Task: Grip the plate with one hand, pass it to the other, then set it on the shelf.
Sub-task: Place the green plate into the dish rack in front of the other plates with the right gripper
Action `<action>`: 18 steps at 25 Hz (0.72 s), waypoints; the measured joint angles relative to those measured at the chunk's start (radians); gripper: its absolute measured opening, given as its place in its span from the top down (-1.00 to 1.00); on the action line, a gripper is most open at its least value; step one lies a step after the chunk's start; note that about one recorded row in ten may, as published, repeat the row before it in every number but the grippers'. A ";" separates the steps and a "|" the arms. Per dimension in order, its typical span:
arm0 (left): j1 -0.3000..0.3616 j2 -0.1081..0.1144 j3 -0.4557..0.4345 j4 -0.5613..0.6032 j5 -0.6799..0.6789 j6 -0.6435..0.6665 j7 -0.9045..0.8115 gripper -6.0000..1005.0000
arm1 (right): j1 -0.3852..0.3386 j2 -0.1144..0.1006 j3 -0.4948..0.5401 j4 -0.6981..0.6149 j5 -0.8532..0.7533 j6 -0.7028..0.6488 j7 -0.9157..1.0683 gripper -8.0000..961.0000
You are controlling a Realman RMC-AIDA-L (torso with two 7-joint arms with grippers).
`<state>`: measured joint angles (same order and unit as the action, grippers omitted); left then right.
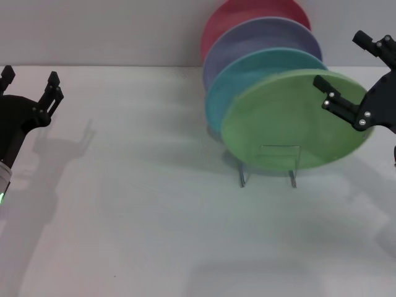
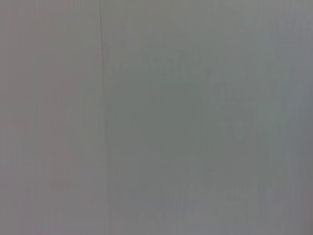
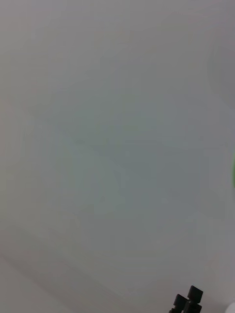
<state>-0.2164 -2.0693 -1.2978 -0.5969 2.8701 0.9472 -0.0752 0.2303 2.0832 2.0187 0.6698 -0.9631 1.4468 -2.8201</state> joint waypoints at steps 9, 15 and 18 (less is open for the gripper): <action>-0.009 0.001 -0.006 0.012 0.000 0.001 0.000 -0.61 | 0.041 -0.003 -0.003 -0.066 -0.009 -0.077 -0.011 -0.65; -0.018 0.002 -0.012 0.022 0.000 0.001 0.000 -0.61 | 0.069 -0.004 -0.009 -0.092 -0.023 -0.082 -0.012 -0.66; -0.021 0.002 -0.012 0.025 0.000 0.001 0.000 -0.61 | 0.072 -0.004 -0.020 -0.094 -0.026 -0.082 -0.012 -0.66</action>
<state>-0.2378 -2.0677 -1.3100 -0.5722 2.8701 0.9481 -0.0751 0.3022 2.0795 1.9987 0.5761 -0.9892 1.3645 -2.8324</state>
